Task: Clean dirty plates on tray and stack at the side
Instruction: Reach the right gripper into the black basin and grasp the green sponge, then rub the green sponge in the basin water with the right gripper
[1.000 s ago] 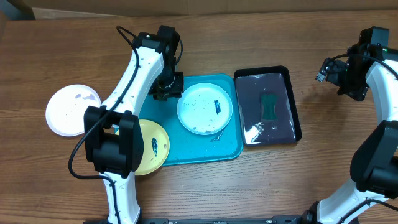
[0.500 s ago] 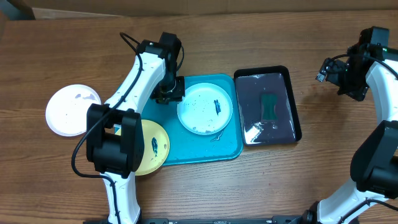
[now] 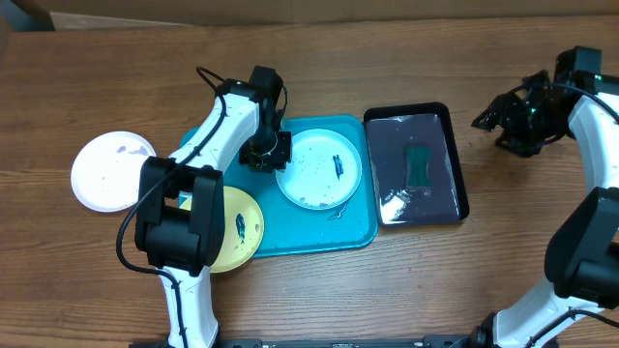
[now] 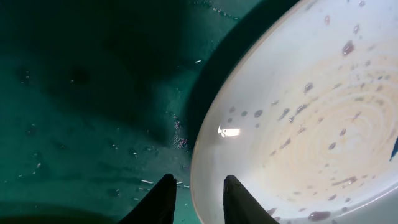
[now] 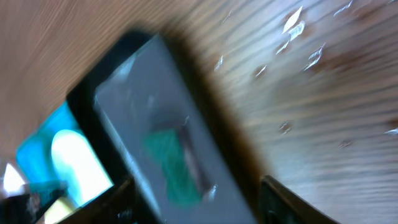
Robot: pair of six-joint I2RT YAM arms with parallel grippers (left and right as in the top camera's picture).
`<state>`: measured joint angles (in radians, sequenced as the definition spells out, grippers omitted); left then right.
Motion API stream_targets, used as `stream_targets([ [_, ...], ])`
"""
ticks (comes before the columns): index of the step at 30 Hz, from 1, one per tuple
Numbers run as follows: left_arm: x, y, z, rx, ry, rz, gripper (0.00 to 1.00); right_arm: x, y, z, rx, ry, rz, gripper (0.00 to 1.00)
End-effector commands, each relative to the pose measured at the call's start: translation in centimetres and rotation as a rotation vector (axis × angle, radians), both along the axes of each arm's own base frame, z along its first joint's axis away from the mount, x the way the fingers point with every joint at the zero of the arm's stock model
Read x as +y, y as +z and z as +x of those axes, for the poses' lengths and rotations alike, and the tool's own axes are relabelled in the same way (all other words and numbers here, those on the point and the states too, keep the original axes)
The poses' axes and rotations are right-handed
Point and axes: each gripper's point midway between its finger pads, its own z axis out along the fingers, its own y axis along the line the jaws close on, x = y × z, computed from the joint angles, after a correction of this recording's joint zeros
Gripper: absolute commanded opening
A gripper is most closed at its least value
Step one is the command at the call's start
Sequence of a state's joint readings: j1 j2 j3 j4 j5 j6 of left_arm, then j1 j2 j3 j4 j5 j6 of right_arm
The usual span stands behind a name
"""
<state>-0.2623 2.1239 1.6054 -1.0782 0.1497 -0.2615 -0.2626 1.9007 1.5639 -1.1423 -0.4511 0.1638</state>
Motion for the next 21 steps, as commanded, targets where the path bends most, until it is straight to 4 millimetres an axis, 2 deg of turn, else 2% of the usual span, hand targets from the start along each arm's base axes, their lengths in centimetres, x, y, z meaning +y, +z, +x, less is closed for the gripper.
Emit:
stream_targets([
  [1, -0.7, -0.9, -0.8, 0.025, -0.011, -0.026, 0.27, 3.5, 1.0, -0.6, -0.024, 0.14, 0.045, 0.63],
  [6, -0.9, -1.0, -0.5, 0.012, -0.008, -0.033, 0.26, 5.9, -0.8, -2.5, 0.079, 0.276, -0.185, 0.72],
  [11, -0.9, -1.0, -0.5, 0.013, -0.002, -0.033, 0.25, 8.1, -1.7, -2.6, 0.092, 0.343, -0.392, 0.74],
  [14, -0.9, -1.0, -0.5, 0.013, -0.001, -0.033, 0.25, 8.7, -2.3, -2.2, 0.086, 0.349, -0.499, 0.74],
  [21, -0.9, -1.0, -0.5, 0.014, -0.001, -0.032, 0.25, 9.8, -6.0, -2.5, 0.089, 0.391, -0.551, 0.74],
])
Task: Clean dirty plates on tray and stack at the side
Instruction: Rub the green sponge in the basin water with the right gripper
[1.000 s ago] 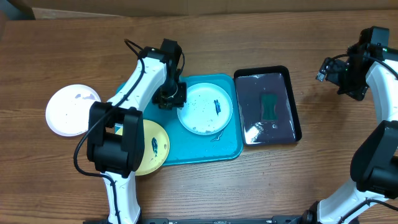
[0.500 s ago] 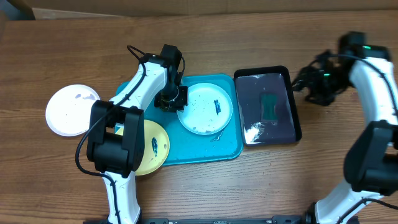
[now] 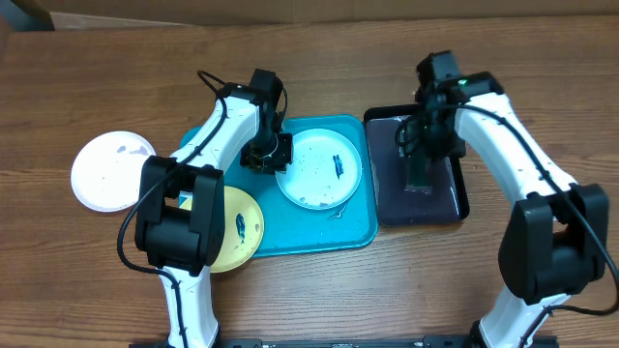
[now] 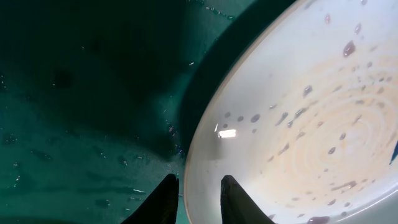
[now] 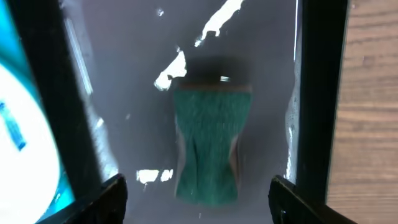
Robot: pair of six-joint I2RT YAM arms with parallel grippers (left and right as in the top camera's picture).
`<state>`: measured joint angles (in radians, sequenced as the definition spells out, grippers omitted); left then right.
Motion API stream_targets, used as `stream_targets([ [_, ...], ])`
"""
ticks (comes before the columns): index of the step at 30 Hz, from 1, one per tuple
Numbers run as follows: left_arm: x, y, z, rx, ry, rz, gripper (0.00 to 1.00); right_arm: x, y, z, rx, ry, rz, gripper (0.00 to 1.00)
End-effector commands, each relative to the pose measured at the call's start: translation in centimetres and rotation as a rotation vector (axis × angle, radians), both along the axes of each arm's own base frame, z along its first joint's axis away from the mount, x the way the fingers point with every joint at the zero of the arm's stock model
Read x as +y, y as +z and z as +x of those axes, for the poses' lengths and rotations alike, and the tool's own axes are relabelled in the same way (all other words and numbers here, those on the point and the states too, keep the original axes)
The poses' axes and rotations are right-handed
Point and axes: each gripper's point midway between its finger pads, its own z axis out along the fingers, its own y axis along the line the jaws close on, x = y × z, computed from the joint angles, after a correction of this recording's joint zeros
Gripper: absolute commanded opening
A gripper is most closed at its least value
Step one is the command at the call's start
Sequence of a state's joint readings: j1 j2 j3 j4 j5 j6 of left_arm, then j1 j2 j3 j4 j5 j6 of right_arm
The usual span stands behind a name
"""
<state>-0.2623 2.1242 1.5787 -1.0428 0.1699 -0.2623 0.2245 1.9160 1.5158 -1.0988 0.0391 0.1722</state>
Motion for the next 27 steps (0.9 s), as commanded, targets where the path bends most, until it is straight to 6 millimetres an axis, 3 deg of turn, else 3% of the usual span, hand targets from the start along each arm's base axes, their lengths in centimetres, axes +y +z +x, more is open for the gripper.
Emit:
stream_targets([
  [1, -0.5, -0.4, -0.4, 0.017, -0.002, -0.011, 0.25, -1.2, -3.1, -0.9, 0.037, -0.028, -0.072, 0.74],
  [4, -0.5, -0.4, -0.4, 0.017, -0.002, -0.011, 0.25, -1.1, -4.9, -1.3, 0.03, -0.044, -0.057, 0.67],
  [8, -0.5, -0.4, -0.4, 0.017, -0.002, -0.011, 0.25, -0.2, -5.4, -1.7, 0.046, -0.038, -0.006, 0.58],
  [13, -0.5, -0.4, -0.4, 0.017, -0.002, -0.011, 0.25, -0.2, -5.4, -1.9, 0.051, -0.037, -0.004, 0.25],
  [14, -0.5, -0.4, -0.4, 0.017, -0.002, -0.011, 0.25, -0.2, -5.4, -1.9, 0.055, -0.036, -0.004, 0.25],
  [16, -0.5, -0.4, -0.4, 0.017, -0.002, -0.011, 0.25, -0.2, -5.4, -2.0, 0.056, -0.037, -0.004, 0.43],
  [17, -0.5, -0.4, -0.4, 0.017, -0.002, -0.011, 0.25, -0.2, -5.5, -2.0, 0.056, -0.037, -0.004, 0.46],
  [22, -0.5, -0.4, -0.4, 0.016, -0.002, -0.011, 0.25, -0.3, -6.1, -2.3, 0.058, -0.037, -0.005, 0.48],
  [23, -0.5, -0.4, -0.4, 0.016, -0.002, -0.011, 0.25, -0.3, -6.3, -2.3, 0.056, -0.037, -0.004, 0.41],
  [24, -0.5, -0.4, -0.4, 0.016, -0.002, -0.011, 0.25, -0.3, -6.5, -2.3, 0.053, -0.037, -0.004, 0.28],
  [25, -0.5, -0.4, -0.4, 0.016, -0.002, -0.011, 0.25, -0.2, -6.6, -2.3, 0.052, -0.036, -0.001, 0.05],
  [27, -0.5, -0.4, -0.4, 0.016, -0.002, -0.011, 0.25, 0.1, -6.5, -2.2, 0.051, -0.034, 0.016, 0.04],
])
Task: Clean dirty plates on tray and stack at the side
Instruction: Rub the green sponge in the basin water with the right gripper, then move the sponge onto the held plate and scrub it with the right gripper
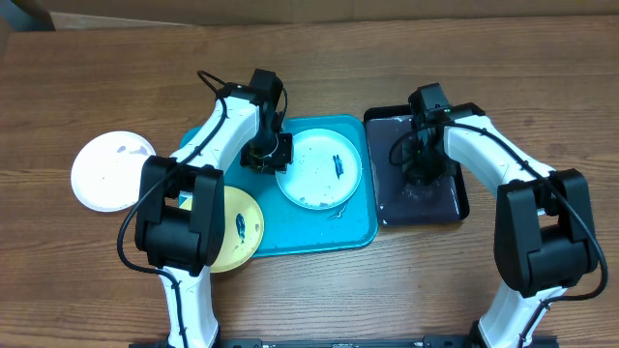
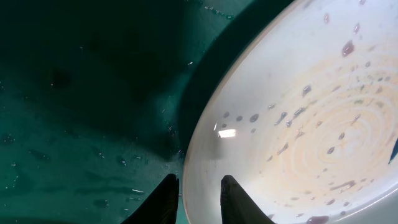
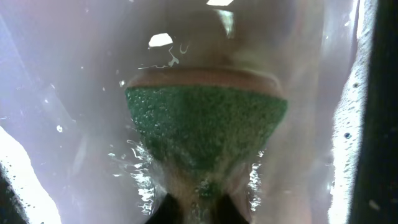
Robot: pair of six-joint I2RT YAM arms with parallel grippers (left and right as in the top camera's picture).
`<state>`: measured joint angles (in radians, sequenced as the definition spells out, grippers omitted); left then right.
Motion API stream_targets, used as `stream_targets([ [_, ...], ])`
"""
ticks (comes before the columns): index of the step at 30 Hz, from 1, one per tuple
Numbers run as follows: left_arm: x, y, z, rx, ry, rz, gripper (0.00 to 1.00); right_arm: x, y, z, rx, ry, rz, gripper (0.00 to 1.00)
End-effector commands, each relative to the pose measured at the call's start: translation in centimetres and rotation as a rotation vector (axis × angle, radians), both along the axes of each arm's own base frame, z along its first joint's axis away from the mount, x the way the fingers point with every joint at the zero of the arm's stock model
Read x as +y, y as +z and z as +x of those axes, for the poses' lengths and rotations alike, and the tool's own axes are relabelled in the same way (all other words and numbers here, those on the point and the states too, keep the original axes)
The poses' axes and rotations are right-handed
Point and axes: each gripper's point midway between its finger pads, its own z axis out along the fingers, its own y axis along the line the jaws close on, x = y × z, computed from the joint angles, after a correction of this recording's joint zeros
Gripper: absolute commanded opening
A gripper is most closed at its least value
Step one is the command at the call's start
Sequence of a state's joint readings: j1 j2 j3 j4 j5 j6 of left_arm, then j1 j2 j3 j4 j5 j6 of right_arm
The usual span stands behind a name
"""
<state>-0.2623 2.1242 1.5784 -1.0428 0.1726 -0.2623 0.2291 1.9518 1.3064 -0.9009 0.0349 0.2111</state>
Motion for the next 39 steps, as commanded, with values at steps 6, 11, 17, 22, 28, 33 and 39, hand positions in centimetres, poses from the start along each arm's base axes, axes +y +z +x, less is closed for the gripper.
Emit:
stream_targets([
  [6, -0.5, -0.4, -0.3, 0.012, -0.002, -0.008, 0.07, 0.6, 5.1, 1.2, -0.043, 0.0, 0.029, 0.04],
  [11, -0.5, -0.4, -0.3, 0.012, -0.002, -0.009, 0.04, 1.4, 8.2, 1.3, -0.079, 0.01, 0.067, 0.04],
  [17, -0.5, -0.4, -0.3, 0.012, -0.002, -0.009, 0.04, 2.0, 5.5, -0.5, -0.026, 0.029, 0.071, 0.04],
  [22, -0.5, -0.4, -0.3, 0.012, -0.002, -0.009, 0.04, 2.1, 2.9, -1.0, -0.033, 0.034, 0.074, 0.04],
  [28, -0.5, -0.4, -0.3, 0.012, -0.002, -0.009, 0.04, 2.5, 6.4, 0.4, -0.063, 0.033, 0.085, 0.04],
  [33, -0.5, -0.4, -0.2, 0.009, -0.002, -0.01, 0.04, 5.6, 9.5, 0.8, -0.061, 0.061, 0.241, 0.04],
  [39, -0.6, -0.4, -0.1, 0.005, -0.002, -0.011, 0.04, 10.9, 11.0, 1.0, -0.092, 0.154, 0.439, 0.04],
])
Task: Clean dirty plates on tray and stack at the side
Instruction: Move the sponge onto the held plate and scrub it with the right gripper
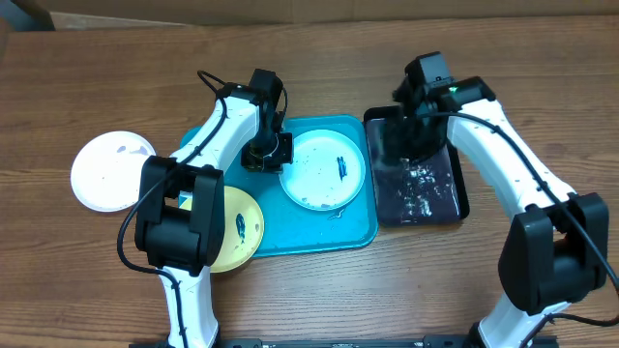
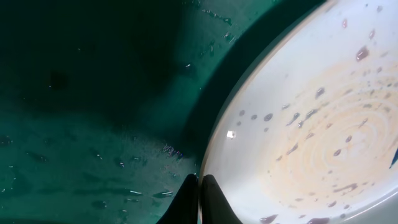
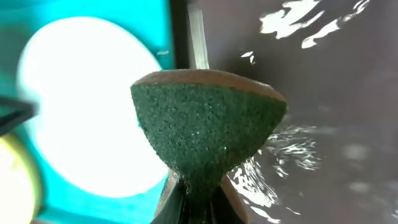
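Observation:
A white plate (image 1: 325, 170) speckled with dark spots lies on the teal tray (image 1: 319, 230). My left gripper (image 1: 268, 153) is shut on the plate's left rim, its fingertips (image 2: 199, 186) pinched on the edge. A yellow plate (image 1: 242, 227) with a dark smear lies at the tray's left front corner. My right gripper (image 3: 194, 186) is shut on the green sponge (image 3: 208, 137), held above the black basin's left side by the tray. In the overhead view the sponge is hidden under the right gripper (image 1: 414, 111).
The black basin (image 1: 462, 198) of rippling water stands right of the tray. A white plate (image 1: 111, 171) with a few marks lies on the wooden table at the left. My left arm crosses over the tray's left part.
My left gripper, open astride the white plate's rim, has shut on it. My right gripper has risen out of the water with the sponge and moved toward the basin's left edge.
At first my right arm was off at the far right, open, while my left gripper stood open at the white plate's rim. Then the right gripper was open above the sponge in the basin, then shut on it underwater. Now it holds the sponge raised.

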Robot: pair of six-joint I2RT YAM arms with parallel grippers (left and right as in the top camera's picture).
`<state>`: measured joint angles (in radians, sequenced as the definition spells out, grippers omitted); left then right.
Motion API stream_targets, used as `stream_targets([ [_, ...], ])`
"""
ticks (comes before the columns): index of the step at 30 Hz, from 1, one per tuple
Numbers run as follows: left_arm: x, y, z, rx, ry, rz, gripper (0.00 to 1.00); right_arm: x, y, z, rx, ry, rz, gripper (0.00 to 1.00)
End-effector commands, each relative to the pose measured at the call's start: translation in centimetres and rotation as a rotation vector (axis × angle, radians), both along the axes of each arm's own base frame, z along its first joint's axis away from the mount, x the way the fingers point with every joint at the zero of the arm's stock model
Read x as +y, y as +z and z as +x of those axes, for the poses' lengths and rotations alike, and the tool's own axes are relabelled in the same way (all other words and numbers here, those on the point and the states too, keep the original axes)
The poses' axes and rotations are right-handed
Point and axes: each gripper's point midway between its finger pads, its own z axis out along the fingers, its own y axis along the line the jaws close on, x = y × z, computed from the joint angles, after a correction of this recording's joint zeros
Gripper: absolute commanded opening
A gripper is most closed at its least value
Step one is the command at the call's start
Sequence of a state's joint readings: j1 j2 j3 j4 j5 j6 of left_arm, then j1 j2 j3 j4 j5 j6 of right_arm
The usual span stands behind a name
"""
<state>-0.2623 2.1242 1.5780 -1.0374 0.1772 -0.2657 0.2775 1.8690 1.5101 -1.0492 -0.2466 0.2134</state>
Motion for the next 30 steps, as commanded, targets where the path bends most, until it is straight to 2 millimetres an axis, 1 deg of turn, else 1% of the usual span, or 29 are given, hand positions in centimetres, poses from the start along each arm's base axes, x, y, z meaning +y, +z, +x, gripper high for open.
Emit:
stream_targets([
  [1, -0.5, -0.4, -0.2, 0.009, -0.006, -0.005, 0.04, 5.1, 2.5, 0.0, -0.068, 0.098, 0.146, 0.04],
  [3, -0.5, -0.4, -0.2, 0.008, -0.006, -0.005, 0.04, 6.7, 2.6, 0.2, -0.109, 0.129, 0.141, 0.04],
  [5, -0.5, -0.4, -0.2, 0.008, -0.006, -0.005, 0.04, 7.6, 2.3, 0.6, -0.152, 0.12, 0.083, 0.04],
  [14, -0.4, -0.4, -0.4, 0.013, -0.006, -0.003, 0.04, 9.1, 0.8, 0.8, -0.323, 0.128, -0.248, 0.04],
  [16, -0.4, -0.4, -0.4, 0.014, -0.006, -0.003, 0.04, 9.2, -0.1, 0.7, -0.327, 0.129, -0.293, 0.04],
  [18, -0.4, -0.4, -0.4, 0.017, -0.006, -0.002, 0.04, 9.2, -1.3, 0.6, -0.313, 0.137, -0.328, 0.04],
  [22, -0.4, -0.4, -0.5, 0.02, -0.006, -0.001, 0.04, 8.4, -4.0, 0.7, -0.274, 0.111, -0.394, 0.04],
  [26, -0.4, -0.4, -0.5, 0.02, -0.006, -0.001, 0.04, 8.2, -6.2, 0.7, -0.239, 0.101, -0.414, 0.04],
  [30, -0.3, -0.4, -0.6, 0.023, -0.006, 0.0, 0.04, 7.5, -8.2, 0.5, -0.188, 0.037, -0.433, 0.04],
])
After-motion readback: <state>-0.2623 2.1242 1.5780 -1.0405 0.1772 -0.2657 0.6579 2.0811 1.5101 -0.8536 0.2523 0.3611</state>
